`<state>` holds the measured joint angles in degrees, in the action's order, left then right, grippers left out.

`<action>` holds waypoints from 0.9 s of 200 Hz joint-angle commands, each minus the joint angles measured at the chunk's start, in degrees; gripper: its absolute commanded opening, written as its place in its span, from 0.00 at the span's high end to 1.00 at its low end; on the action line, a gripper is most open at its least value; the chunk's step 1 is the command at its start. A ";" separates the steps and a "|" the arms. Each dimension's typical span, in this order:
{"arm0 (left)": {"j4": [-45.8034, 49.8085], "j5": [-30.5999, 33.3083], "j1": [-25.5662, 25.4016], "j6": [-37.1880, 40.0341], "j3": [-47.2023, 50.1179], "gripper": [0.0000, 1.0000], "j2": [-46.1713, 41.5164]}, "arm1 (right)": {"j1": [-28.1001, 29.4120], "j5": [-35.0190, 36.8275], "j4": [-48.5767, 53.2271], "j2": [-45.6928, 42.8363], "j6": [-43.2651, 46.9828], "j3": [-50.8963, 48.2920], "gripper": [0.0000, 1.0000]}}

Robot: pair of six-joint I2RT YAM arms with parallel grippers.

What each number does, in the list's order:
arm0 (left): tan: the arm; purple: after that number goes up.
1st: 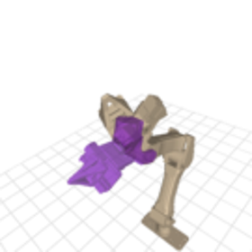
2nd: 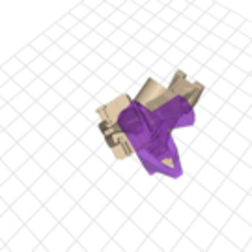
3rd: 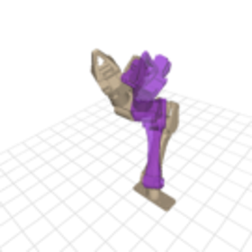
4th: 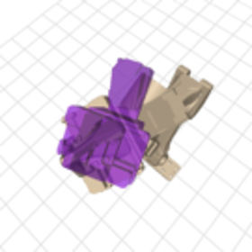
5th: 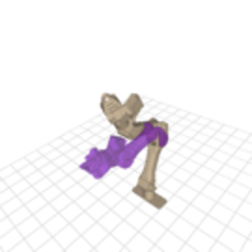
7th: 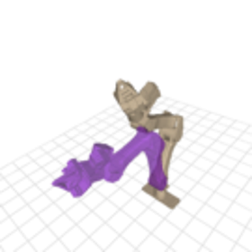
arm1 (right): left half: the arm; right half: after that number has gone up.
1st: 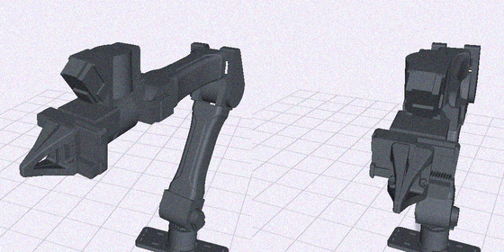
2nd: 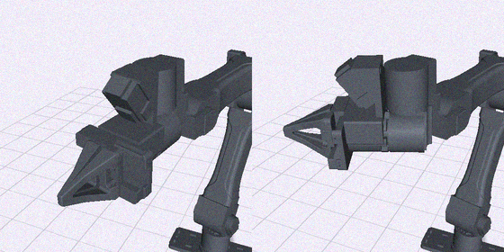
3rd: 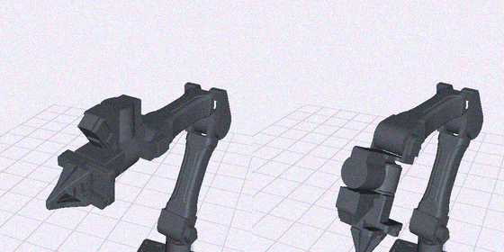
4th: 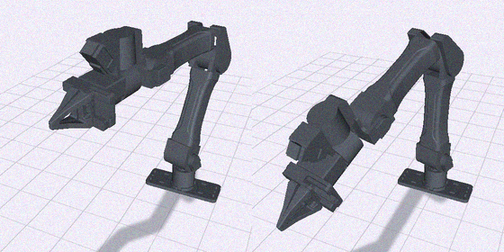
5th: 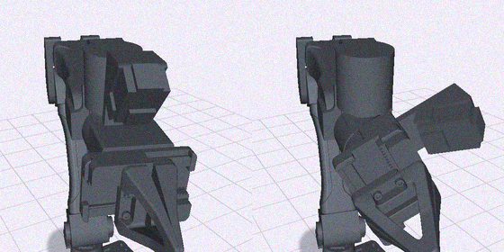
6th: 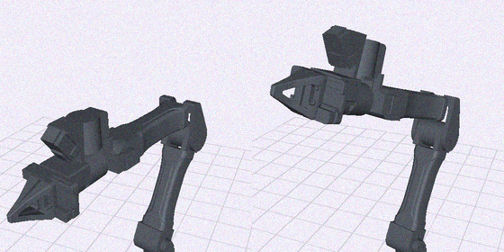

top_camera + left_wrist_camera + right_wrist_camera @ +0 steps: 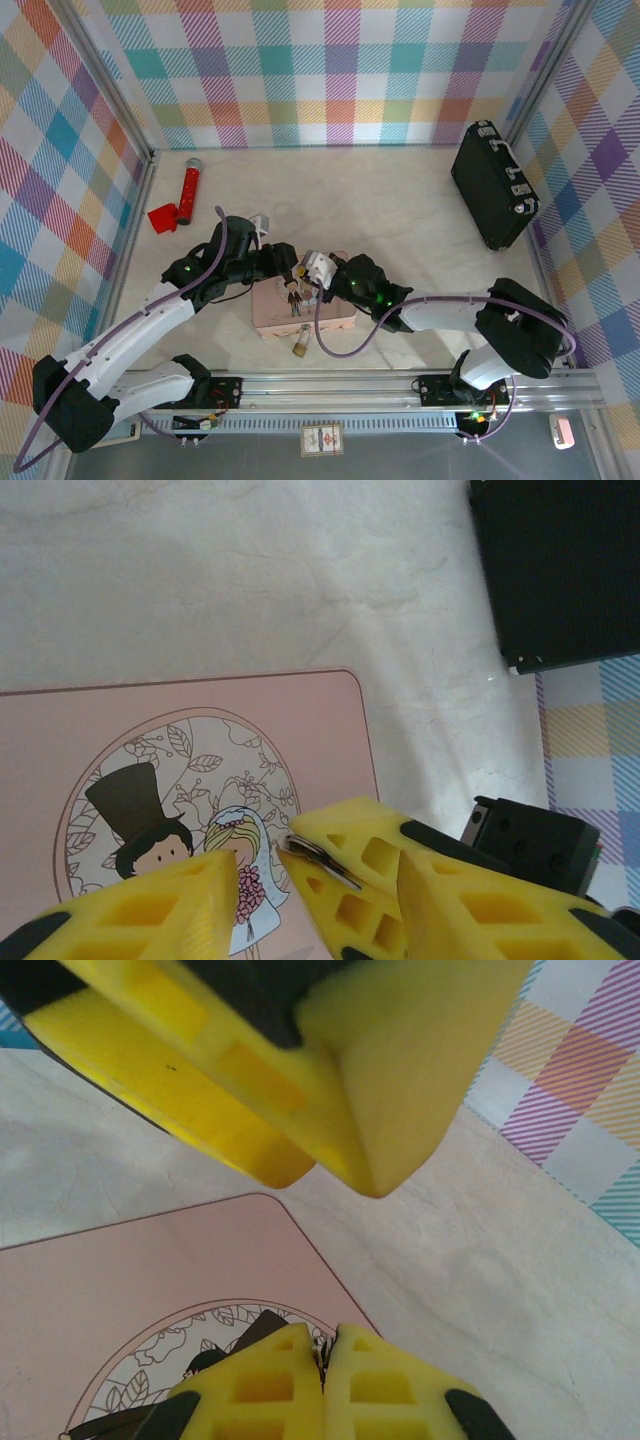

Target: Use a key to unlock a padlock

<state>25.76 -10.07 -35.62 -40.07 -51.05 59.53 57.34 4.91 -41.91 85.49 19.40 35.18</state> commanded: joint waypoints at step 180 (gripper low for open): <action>-3.66 -1.16 1.95 -16.21 5.54 0.75 -0.90 | 3.34 10.19 -22.22 12.37 5.32 2.94 1.00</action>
<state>23.20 -10.68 -34.46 -54.24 -46.28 59.51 59.72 13.56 -60.12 96.14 23.33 36.23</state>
